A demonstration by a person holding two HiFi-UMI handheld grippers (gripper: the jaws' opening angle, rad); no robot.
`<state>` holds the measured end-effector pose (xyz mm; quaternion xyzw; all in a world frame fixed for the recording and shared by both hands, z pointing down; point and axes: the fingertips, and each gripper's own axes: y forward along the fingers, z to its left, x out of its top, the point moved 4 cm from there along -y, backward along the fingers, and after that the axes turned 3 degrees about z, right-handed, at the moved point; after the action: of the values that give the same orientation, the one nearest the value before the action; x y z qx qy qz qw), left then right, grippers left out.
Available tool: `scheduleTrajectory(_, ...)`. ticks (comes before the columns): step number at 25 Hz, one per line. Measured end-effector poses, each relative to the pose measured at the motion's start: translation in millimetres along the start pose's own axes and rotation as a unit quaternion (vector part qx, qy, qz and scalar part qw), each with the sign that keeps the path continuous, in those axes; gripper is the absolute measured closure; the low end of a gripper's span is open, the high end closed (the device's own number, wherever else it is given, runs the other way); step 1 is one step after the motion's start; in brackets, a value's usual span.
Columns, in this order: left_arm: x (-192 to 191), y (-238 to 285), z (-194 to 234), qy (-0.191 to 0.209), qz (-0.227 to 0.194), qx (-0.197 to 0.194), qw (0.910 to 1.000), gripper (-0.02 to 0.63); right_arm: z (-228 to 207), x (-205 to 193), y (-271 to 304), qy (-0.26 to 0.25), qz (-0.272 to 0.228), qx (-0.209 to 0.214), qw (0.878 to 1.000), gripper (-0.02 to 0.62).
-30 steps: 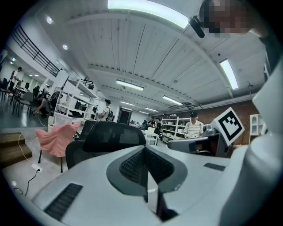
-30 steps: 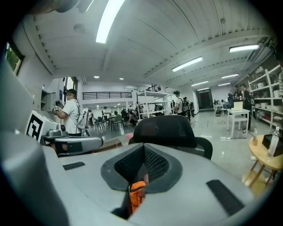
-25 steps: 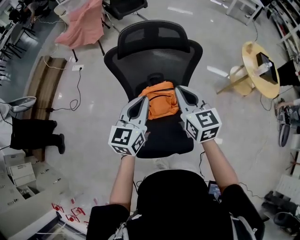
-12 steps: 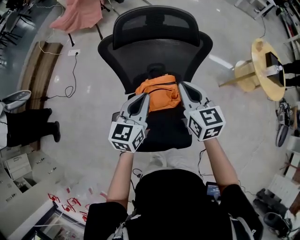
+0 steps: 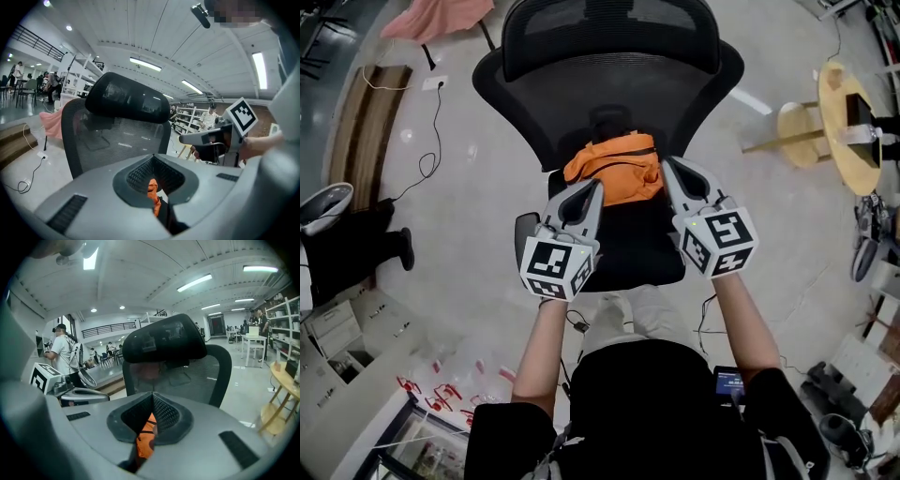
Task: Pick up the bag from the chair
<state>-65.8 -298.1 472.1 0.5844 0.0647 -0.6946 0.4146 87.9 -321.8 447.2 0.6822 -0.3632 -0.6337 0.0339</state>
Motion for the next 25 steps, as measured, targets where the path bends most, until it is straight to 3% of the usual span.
scheduleTrajectory(15, -51, 28, 26, -0.015, 0.037, 0.012, 0.9991, 0.597, -28, -54, 38, 0.013, 0.042, 0.010, 0.999, 0.595)
scheduleTrajectory(25, -76, 46, 54, -0.009, 0.060, 0.027, 0.9978, 0.589, -29, -76, 74, -0.029, 0.067, 0.043, 0.996, 0.595)
